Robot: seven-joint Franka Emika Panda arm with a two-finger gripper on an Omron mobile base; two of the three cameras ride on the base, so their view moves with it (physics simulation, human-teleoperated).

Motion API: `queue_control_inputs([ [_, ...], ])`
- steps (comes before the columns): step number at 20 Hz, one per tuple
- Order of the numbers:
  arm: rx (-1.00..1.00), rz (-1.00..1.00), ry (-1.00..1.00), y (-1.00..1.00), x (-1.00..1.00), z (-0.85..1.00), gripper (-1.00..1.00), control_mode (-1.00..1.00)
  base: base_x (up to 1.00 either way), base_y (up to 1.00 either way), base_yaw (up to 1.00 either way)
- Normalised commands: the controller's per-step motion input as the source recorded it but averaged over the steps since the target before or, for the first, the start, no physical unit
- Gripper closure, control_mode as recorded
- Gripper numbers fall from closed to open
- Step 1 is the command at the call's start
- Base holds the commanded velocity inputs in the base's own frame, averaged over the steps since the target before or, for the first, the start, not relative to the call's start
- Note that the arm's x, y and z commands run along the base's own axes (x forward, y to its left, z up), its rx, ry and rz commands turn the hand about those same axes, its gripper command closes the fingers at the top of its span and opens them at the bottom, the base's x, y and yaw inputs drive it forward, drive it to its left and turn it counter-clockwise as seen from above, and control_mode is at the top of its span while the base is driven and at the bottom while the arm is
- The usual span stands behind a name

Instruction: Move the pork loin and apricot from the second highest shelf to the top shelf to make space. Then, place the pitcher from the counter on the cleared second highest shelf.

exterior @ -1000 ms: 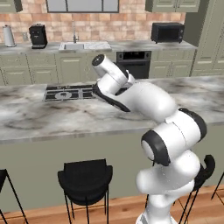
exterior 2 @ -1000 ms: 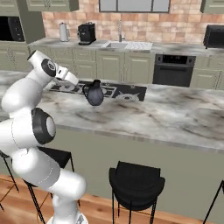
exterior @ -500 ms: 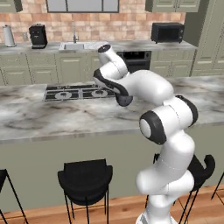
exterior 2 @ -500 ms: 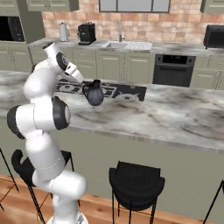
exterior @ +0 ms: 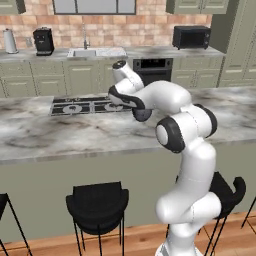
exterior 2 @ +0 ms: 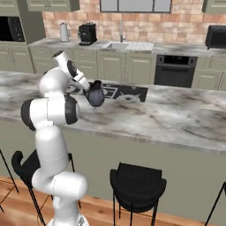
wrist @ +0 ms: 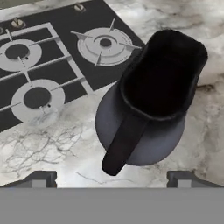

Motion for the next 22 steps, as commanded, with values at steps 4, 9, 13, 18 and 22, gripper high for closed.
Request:
queue_control_inputs([
  [4,0.01,-0.02,-0.02,0.00,0.47,-0.16,-1.00,-1.00,0.00,0.00,0.00],
  [9,0.00,-0.03,-0.02,0.00,0.42,-0.13,-1.00,-1.00,0.00,0.00,0.00],
  [13,0.00,-0.03,-0.01,-0.10,0.34,-0.19,-1.00,-1.00,0.00,0.00,0.00],
  [18,0.00,-0.02,0.00,-0.17,0.19,-0.22,1.00,-1.00,0.00,0.00,0.00],
  [22,0.00,-0.03,0.00,-0.21,0.01,-0.20,1.00,-1.00,0.00,0.00,0.00],
])
